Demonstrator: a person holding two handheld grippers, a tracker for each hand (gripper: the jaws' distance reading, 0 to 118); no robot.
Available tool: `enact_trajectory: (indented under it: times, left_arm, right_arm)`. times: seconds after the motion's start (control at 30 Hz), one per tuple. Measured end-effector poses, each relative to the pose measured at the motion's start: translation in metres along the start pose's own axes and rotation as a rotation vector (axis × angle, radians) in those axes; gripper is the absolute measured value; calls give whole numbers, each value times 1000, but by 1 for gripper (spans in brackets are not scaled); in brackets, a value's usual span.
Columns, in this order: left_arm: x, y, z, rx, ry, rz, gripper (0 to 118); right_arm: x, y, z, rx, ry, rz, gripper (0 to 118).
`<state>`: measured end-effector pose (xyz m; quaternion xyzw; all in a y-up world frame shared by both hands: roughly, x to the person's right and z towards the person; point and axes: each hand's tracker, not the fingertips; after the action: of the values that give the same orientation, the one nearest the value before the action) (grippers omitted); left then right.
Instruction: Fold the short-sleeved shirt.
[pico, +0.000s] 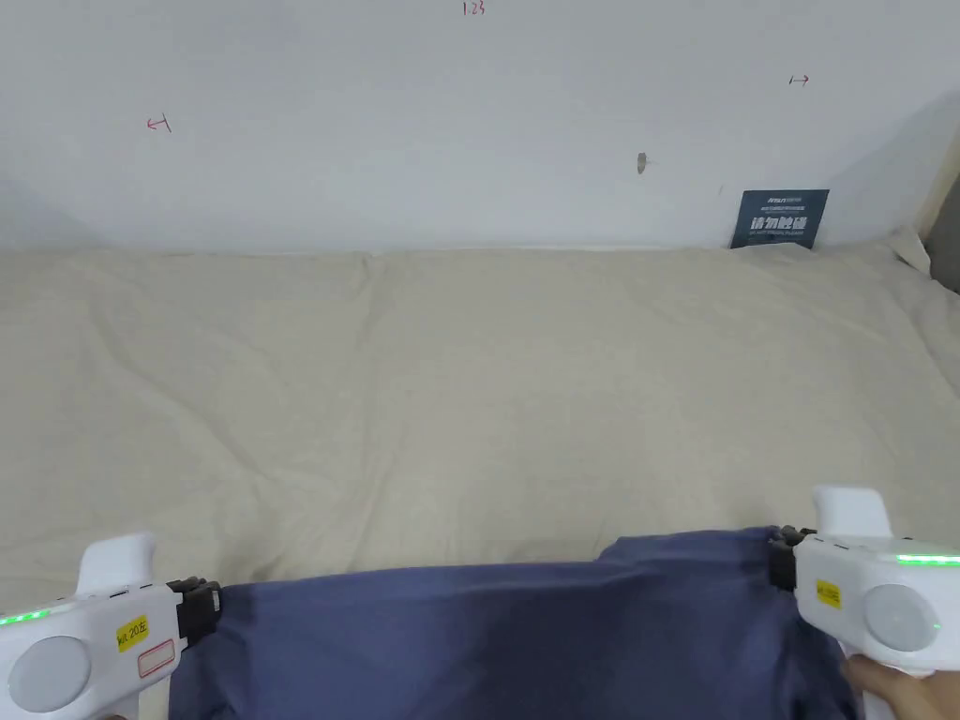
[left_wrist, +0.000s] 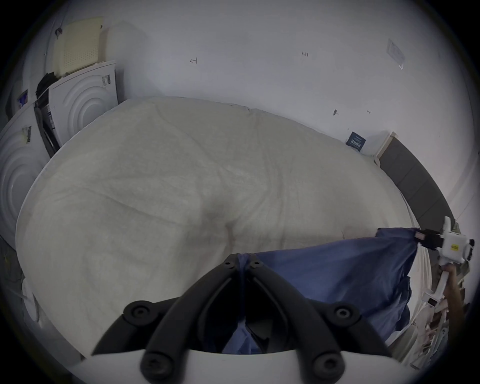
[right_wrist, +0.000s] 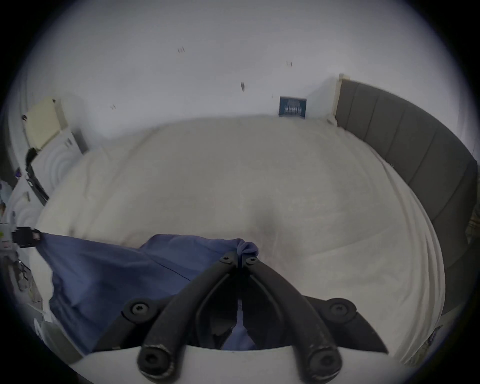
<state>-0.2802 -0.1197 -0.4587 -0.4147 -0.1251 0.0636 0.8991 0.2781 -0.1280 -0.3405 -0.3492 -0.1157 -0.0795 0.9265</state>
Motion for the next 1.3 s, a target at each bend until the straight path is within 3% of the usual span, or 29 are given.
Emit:
enact_trajectory:
  times: [0.2,0.33,0.47,0.6,0.77,0.83,0.87,0.93,0.97,1.0,1.03,1.3]
  left_arm:
    - [-7,-24,49,38,5,29,3]
    - [-17,-53,69,23,22,38,3]
    - [-30,-93,75,-48,37,58,3]
    - [-40,-136,72,-120,51,88,3]
    - [-43,-169,57,-205,83,94,3]
    - [-43,-175,54,-209,82,100,3]
    - [-43,-175,55,-209,82,106,7]
    - [-40,-172,62,-195,87,112,45]
    - [-37,-168,70,-178,91,116,67]
    - [-35,-163,76,-161,84,115,93]
    - [-33,-158,82,-138,65,108,106]
    - [33,-94,165,307,5,-60,108]
  right_arm:
    - [-11,-34,120,115,57,-34,1]
    - [-12,-76,164,108,74,-54,1]
    - [-5,-123,174,57,65,-88,1]
    - [0,-170,170,-44,31,-173,1]
    - [14,-204,141,-170,-16,-207,1]
    - [13,-207,138,-185,-29,-202,6]
    - [12,-206,140,-183,-40,-204,16]
    - [16,-201,144,-169,-65,-208,66]
    - [17,-195,149,-150,-74,-209,82]
    - [15,-189,155,-119,-74,-208,85]
    - [13,-180,162,-71,-69,-208,85]
    - [-36,-84,239,352,-29,-53,85]
